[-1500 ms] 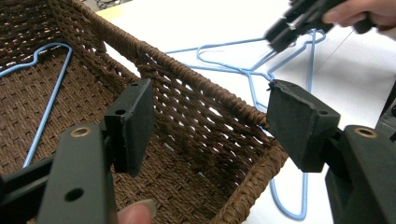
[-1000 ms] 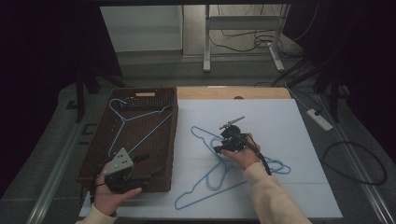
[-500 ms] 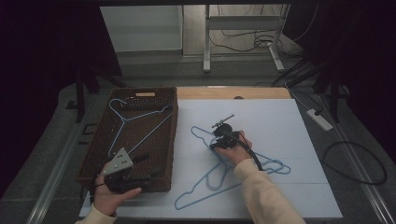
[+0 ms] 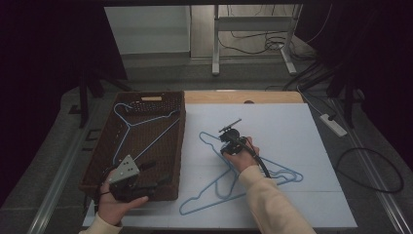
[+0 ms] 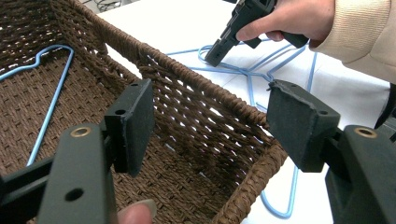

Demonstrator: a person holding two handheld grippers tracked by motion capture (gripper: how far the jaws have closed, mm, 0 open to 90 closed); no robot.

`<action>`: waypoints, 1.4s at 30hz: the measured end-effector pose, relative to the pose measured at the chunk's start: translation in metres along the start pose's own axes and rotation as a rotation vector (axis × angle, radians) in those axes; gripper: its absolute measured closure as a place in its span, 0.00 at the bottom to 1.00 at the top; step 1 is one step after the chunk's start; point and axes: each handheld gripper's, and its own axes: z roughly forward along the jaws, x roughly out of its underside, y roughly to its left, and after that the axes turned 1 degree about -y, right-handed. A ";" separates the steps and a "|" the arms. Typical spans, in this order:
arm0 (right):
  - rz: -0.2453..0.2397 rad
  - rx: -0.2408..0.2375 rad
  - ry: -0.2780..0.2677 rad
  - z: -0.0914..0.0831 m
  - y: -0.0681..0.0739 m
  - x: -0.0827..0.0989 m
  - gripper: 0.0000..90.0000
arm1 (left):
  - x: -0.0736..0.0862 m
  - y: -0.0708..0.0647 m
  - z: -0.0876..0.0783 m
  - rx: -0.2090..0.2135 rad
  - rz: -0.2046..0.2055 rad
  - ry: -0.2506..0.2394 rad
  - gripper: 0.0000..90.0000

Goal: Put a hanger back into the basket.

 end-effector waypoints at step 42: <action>-0.064 -0.184 -0.402 -0.087 0.003 0.045 0.98 | -0.022 -0.022 0.017 0.066 0.017 0.028 0.37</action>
